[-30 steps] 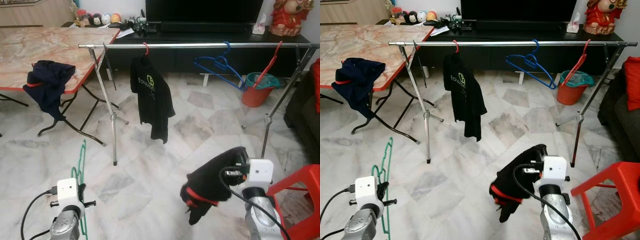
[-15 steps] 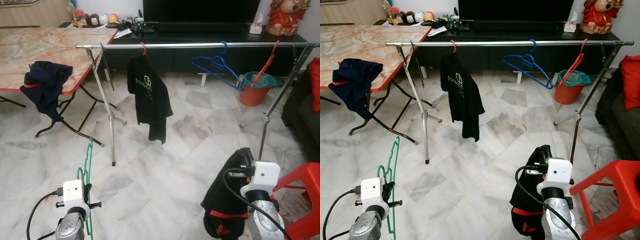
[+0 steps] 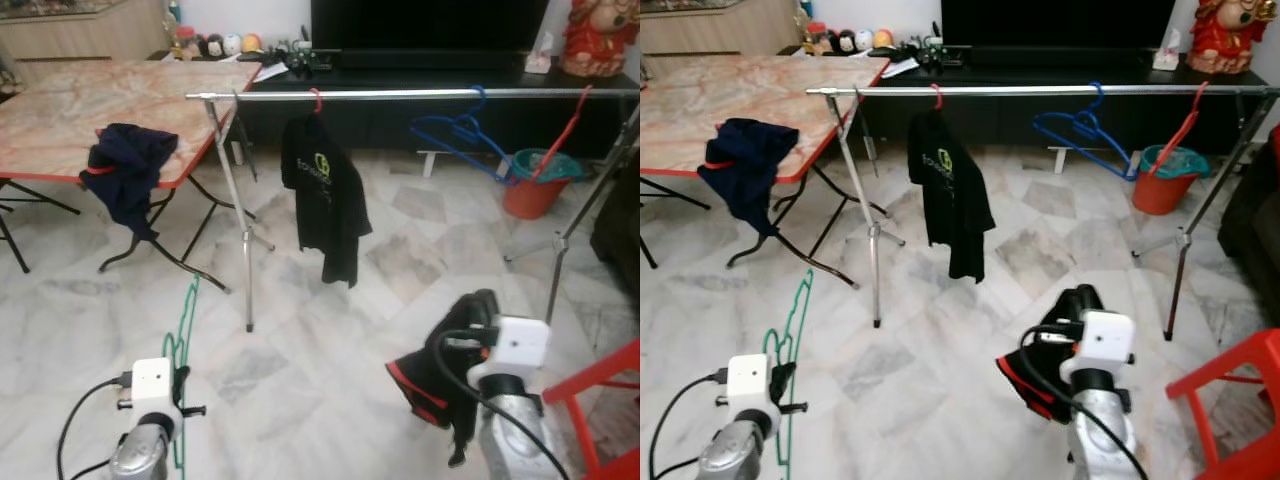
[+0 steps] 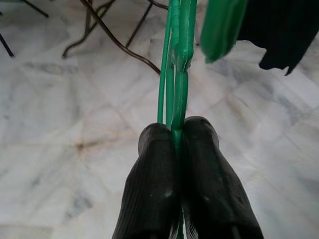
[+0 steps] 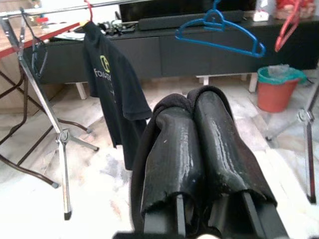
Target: Hang hanger
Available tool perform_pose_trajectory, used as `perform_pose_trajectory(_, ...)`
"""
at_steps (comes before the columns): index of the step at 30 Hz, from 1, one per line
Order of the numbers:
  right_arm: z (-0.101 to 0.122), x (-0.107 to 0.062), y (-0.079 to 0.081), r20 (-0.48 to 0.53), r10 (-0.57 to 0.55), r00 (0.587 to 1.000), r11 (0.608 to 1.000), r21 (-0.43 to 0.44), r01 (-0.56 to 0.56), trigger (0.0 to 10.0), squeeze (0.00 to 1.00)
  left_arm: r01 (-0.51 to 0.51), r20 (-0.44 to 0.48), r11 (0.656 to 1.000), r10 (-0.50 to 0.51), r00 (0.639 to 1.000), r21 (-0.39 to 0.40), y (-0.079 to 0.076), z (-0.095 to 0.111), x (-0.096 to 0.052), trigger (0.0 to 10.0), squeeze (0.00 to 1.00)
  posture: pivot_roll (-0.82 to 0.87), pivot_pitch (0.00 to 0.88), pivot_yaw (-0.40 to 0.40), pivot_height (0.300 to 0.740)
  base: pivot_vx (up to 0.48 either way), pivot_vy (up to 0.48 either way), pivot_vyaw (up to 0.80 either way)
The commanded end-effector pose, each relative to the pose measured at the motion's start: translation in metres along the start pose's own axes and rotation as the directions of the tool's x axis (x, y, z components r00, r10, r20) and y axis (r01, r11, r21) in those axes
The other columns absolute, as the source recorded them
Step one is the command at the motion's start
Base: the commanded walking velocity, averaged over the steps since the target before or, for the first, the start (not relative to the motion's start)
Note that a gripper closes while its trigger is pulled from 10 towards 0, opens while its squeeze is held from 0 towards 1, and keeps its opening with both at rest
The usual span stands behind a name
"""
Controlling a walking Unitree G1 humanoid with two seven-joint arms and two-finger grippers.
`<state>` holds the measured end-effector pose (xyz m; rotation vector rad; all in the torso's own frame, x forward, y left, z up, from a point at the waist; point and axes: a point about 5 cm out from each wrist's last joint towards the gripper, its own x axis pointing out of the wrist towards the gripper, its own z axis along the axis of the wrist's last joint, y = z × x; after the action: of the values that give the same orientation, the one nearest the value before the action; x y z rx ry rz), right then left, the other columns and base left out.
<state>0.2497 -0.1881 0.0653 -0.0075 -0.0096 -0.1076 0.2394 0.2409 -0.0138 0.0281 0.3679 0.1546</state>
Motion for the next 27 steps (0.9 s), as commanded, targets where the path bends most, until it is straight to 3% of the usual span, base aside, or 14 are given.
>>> perform_pose_trajectory(1,0.008,0.001,-0.003,0.026,-0.019,0.999,1.0,-0.006,0.019,10.0,0.0,0.021,0.009,1.0,-0.021,1.0,0.003,-0.005,0.005,0.003,10.0,0.0,-0.19,0.0,0.081,0.74,0.0,0.352,0.0)
perform_pose_trajectory(11,0.014,0.006,-0.009,0.03,-0.058,0.998,0.998,-0.005,0.058,10.0,0.0,0.06,0.021,0.998,-0.06,0.998,0.0,-0.016,0.012,0.008,10.0,0.0,-0.19,0.0,0.091,0.74,0.0,0.354,0.0)
perform_pose_trajectory(13,0.014,0.007,-0.012,0.024,-0.104,0.994,0.993,0.051,0.103,10.0,0.0,0.071,0.02,0.997,-0.071,0.997,0.003,-0.019,0.011,0.008,10.0,0.0,-0.19,0.0,0.091,0.74,0.0,0.356,0.0)
perform_pose_trajectory(27,0.02,0.013,-0.02,0.036,-0.117,0.993,0.993,0.007,0.117,10.0,0.0,0.074,0.015,0.997,-0.074,0.997,-0.005,-0.023,0.009,0.007,10.0,0.0,-0.2,0.0,0.068,0.74,0.0,0.356,0.0)
